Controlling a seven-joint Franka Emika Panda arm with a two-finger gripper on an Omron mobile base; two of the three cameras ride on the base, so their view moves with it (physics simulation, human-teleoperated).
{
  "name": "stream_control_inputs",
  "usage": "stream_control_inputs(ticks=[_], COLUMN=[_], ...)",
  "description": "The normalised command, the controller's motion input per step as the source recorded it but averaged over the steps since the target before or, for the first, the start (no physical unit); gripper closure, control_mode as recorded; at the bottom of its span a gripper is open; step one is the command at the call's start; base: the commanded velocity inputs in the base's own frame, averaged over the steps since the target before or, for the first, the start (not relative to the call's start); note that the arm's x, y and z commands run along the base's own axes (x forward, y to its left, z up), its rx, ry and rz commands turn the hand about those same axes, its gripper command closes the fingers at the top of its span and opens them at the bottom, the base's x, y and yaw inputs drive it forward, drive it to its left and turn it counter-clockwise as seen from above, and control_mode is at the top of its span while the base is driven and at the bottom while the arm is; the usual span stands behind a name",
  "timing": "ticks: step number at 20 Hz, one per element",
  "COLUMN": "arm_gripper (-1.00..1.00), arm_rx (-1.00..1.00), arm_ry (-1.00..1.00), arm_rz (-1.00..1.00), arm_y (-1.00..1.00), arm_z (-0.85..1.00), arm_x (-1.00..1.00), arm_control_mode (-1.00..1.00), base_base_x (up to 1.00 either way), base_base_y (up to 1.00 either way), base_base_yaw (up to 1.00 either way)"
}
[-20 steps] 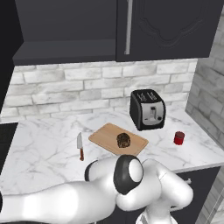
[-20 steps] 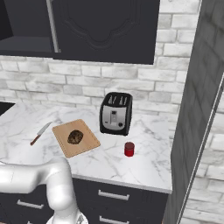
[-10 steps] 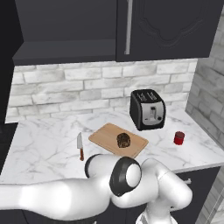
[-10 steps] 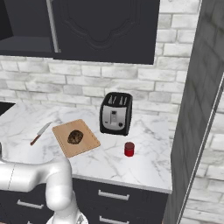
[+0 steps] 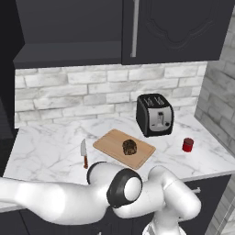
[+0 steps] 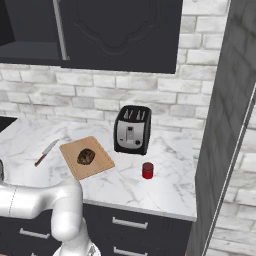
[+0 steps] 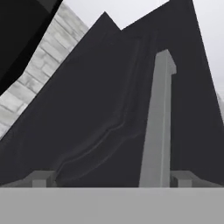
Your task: Pick the bread, place it on the cutting board, pick the jam, place it on the counter, and close the cabinet.
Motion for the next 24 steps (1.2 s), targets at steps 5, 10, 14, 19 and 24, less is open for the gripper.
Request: stream_control_inputs(ticks=[5,10,14,19,24], arm_gripper=[-1.00,-1.00,-1.00,-1.00,-1.00], arm_rx=[0.10,0.12,0.11,0.11,0.08], arm_ry=[0.00,0.00,0.00,0.00,0.00], arm_rz=[-0.15,-0.13,-0.03,0.00,0.00], arm_y=[-0.18,-0.26,-0.54,-0.56,-0.48], arm_z=[0.02,0.01,0.03,0.00,0.00], arm_x=[0.67,0.67,0.69,0.67,0.64], arm_control_mode=[-1.00,-1.00,-1.00,-1.00,-1.00], base_base_x=[0.00,0.00,0.00,0.00,0.00], base_base_y=[0.00,0.00,0.00,0.00,0.00], base_base_yaw=[0.00,0.00,0.00,0.00,0.00])
